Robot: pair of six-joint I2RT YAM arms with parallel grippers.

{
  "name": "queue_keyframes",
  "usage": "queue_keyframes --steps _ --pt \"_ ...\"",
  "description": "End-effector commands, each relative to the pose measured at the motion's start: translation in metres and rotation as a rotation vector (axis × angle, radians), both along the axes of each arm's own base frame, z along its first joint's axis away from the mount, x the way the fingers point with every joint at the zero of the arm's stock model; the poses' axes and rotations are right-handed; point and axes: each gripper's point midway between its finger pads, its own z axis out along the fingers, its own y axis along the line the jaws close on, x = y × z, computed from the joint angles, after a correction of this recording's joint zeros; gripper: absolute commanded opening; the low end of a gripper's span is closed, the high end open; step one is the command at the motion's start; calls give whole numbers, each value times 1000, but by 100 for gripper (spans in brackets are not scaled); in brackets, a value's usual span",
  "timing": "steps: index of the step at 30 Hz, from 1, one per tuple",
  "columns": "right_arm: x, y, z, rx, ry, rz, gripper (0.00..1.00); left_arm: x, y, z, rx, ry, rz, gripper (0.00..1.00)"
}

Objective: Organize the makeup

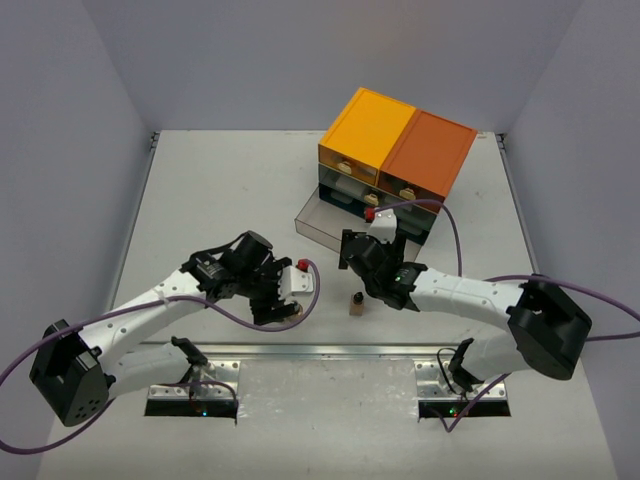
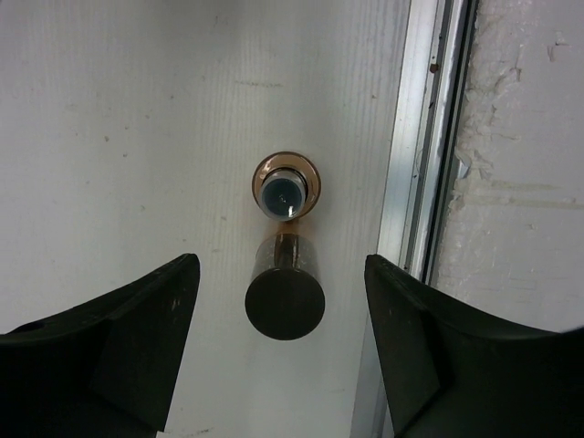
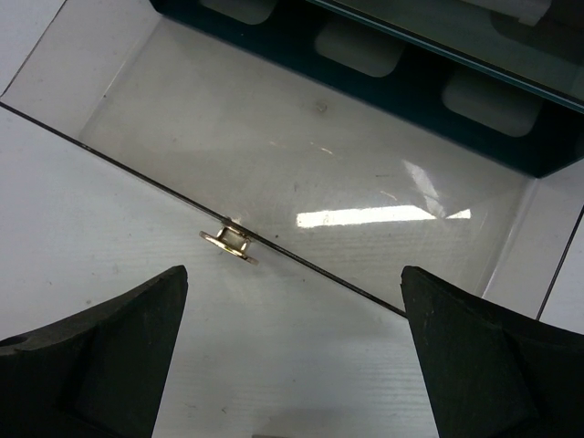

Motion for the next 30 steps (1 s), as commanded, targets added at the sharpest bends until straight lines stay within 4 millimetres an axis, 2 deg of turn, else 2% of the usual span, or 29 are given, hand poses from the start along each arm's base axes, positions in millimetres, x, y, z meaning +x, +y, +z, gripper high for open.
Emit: queue_keyframes --steps 1,4,8,10,14,15,18,22,24,26,28,29,30 --pt "8 -1 11 12 -33 -28 99 10 -7 4 -18 -37 18 66" --pt "8 -4 10 16 -32 -37 99 11 -6 1 -2 -37 23 57" --pt "8 -6 7 24 -27 -46 99 10 -6 2 -4 -40 24 32" --pt "8 -7 7 24 -26 -48 99 11 -5 3 -4 -48 27 25" --pt "5 -12 5 8 -16 -52 99 9 1 5 12 -60 29 3" --pt "5 -12 5 9 -17 -54 99 9 2 6 13 -63 30 0" --pt "5 -13 6 11 -19 -54 99 11 3 11 13 -74 51 0" --pt "6 -3 12 -29 -7 34 99 34 6 37 17 -160 150 0" --pt "7 12 18 -60 -8 145 99 50 8 57 -3 -224 231 0" --pt "6 30 27 -92 -27 300 99 66 5 101 -81 -314 315 0" --pt "4 41 39 -117 -72 426 99 75 6 128 -129 -351 379 0" --pt "1 54 49 -92 -116 516 99 79 6 147 -162 -369 427 0" --pt "-4 64 58 -83 -159 596 99 81 8 155 -176 -372 463 0"
